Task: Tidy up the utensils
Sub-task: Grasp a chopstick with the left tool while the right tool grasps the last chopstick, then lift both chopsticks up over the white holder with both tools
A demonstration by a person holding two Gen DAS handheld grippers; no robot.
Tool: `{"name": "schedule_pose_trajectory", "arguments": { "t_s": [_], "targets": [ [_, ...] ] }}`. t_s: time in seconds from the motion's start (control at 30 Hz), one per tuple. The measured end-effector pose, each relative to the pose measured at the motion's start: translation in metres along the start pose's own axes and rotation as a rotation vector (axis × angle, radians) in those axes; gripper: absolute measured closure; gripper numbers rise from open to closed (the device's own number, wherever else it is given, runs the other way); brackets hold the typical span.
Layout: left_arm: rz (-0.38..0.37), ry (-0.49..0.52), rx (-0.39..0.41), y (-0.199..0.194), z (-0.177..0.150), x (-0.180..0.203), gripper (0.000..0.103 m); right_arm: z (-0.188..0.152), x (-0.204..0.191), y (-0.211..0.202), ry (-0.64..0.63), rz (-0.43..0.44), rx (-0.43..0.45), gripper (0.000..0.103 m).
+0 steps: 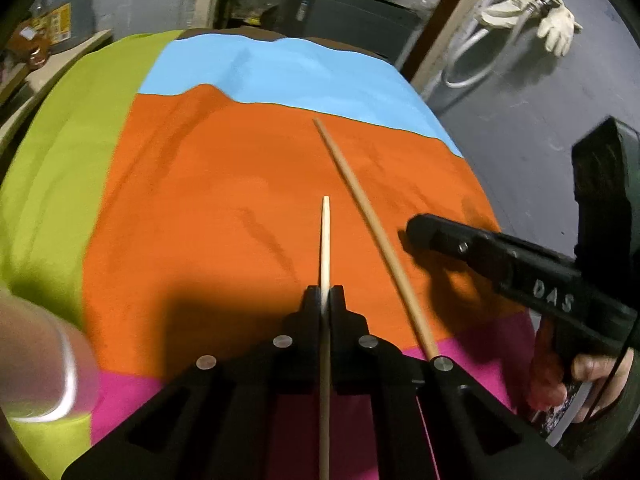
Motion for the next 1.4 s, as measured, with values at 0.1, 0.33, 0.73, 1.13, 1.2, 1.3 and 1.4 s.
{"name": "schedule_pose_trajectory", "arguments": {
  "t_s": [0.1,0.33,0.73,1.13,1.2,1.3,1.4],
  "targets": [
    [0.037,0.006,-0.002,-0.007,-0.006,-0.005,0.1,0.007,-0.007,0.009,0.005,0.025,-0.016,0.088],
    [0.029,-0.011,-0.028,-0.016,-0.019,-0.009,0.1,0.014,-0.019,0.03,-0.042,-0.008,-0.067,0.084],
    [0.017,0.004,-0.002,-0.032,-0.033,0.003,0.1,-0.005,-0.013,0.007,0.05,0.025,-0.046,0.098],
    [0.019,0.073,0.438,-0.125,-0.029,0.027,0.1,-0.014,-0.057,-0.096,0.024,0.125,0.429,0.098],
    [0.038,0.088,0.521,-0.146,-0.023,0.028,0.1,-0.012,-0.071,-0.107,-0.008,0.118,0.507,0.098],
    [0.056,0.096,0.628,-0.174,-0.015,0.027,0.1,-0.007,-0.094,-0.123,-0.062,0.112,0.619,0.098],
    [0.08,0.098,0.708,-0.201,-0.007,0.021,0.1,0.001,-0.122,-0.133,-0.113,0.119,0.717,0.098]
  ]
}}
Point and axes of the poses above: each gripper's, at about its wrist camera, not at the fingertips, and y roughly the way its jaws point, x to its right, z to its top, the point moved 7 cm from there along y, roughly the way its jaws point, and after that the axes turned 3 degrees about -z, right-handed, at the moved point
